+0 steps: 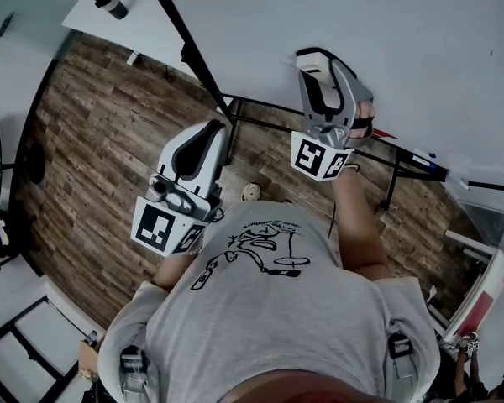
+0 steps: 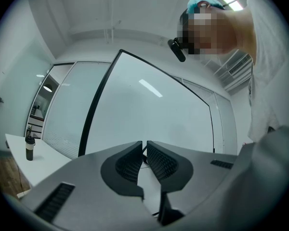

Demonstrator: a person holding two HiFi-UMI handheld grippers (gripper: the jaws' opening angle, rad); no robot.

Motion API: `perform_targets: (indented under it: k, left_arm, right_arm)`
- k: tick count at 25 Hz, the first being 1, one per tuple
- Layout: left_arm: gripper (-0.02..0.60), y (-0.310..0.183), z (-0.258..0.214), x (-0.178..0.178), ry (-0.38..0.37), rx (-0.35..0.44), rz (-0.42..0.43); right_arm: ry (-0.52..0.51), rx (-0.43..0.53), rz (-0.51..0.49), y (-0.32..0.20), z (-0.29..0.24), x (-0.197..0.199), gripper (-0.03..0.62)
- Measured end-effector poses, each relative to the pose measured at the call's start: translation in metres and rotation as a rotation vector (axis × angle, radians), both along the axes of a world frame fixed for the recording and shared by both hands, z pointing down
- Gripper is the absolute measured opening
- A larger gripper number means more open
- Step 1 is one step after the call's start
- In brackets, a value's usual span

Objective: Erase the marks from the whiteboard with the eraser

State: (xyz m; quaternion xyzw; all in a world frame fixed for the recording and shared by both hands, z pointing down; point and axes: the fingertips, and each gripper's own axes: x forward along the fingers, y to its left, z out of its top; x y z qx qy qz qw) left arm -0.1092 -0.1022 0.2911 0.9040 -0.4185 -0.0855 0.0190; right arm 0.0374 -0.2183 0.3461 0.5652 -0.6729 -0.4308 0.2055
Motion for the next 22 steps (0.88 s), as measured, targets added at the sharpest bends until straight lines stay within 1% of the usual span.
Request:
perform_targets:
  k: [22]
  left_arm:
    - [0.044,0.008,-0.002,-0.009,0.008,0.009,-0.012]
  right_arm:
    - [0.022,-0.032,0.001,-0.004,0.021,-0.009,0.255]
